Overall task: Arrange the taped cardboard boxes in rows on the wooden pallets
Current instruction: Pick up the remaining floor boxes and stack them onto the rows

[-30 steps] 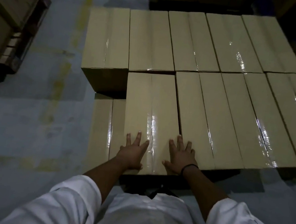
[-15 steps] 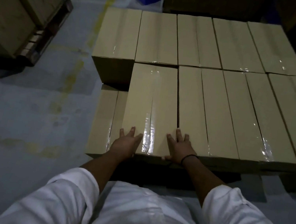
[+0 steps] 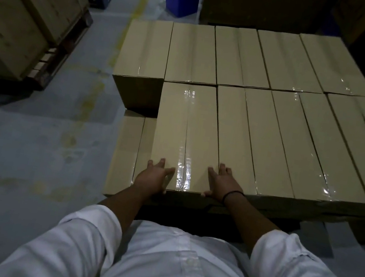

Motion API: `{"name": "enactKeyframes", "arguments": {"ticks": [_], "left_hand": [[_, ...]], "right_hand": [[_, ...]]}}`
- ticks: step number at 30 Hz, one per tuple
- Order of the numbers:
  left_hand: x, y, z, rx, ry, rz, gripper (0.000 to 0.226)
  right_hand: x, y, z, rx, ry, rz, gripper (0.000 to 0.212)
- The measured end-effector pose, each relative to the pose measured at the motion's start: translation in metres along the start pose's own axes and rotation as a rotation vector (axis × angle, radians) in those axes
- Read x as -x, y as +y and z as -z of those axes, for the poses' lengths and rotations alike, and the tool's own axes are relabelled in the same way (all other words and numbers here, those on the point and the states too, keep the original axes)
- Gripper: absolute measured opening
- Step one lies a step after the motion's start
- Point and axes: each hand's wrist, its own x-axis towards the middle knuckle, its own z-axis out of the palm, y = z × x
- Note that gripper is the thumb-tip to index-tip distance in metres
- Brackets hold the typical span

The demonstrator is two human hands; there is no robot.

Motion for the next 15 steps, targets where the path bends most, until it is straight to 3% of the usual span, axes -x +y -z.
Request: {"name": "enactKeyframes", "arguments": {"ticks": [15], "left_hand": [[-0.008, 0.001, 0.012, -0.047, -0.064, -0.021, 0.086]], "right_hand": [[-0.005, -0.004, 0.007, 0.008, -0.033, -0.009, 0.111]]}}
